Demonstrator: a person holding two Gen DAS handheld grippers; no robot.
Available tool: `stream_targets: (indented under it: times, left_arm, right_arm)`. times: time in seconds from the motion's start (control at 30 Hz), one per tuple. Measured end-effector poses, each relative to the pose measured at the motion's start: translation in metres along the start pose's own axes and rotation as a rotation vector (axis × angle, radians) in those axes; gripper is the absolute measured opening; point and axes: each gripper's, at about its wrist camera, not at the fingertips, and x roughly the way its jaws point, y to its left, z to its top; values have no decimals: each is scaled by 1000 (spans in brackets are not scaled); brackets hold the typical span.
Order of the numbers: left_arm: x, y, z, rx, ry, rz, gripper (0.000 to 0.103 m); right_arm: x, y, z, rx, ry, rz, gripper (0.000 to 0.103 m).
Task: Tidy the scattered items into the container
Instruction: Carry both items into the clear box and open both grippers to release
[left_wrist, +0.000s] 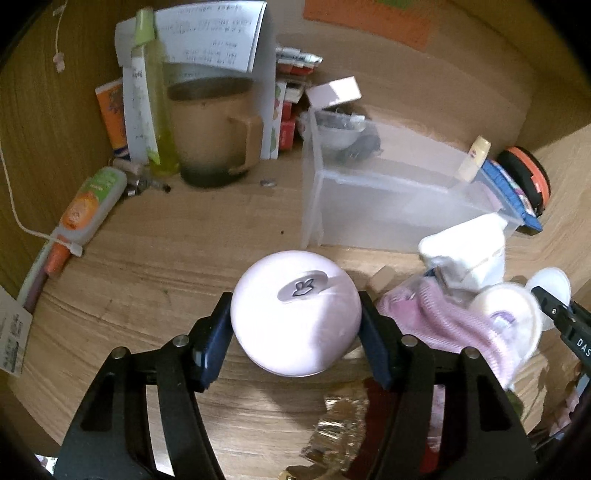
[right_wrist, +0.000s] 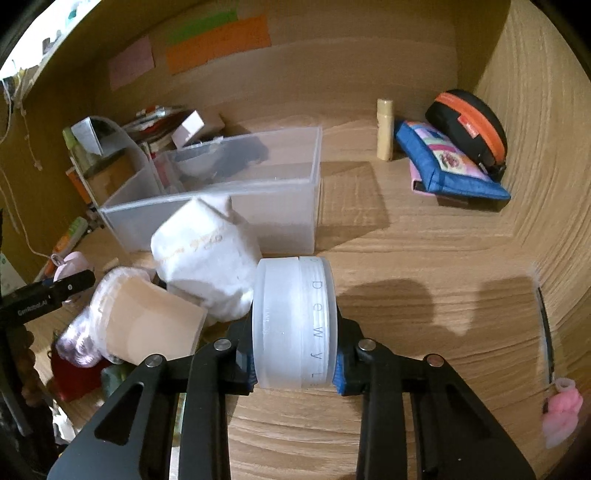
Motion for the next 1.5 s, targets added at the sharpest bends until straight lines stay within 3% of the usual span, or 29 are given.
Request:
stream_targets:
  times: [0.43, 0.73, 0.87, 1.5]
  left_arm:
    - [-23, -5, 31, 2, -44, -84, 63]
    - [-19, -17, 54, 88, -20, -122, 63]
    - [-16, -22, 69, 122, -17, -86, 63]
    - [6, -47, 126, 163, -30, -107, 63]
  right_arm:
    - [-33, 16, 41, -61, -131, 45, 27]
    - [-21, 21, 72, -92, -126, 96, 27]
    - [-13, 24, 83, -109, -125, 72, 27]
    - [36, 39, 129, -167, -67, 77, 27]
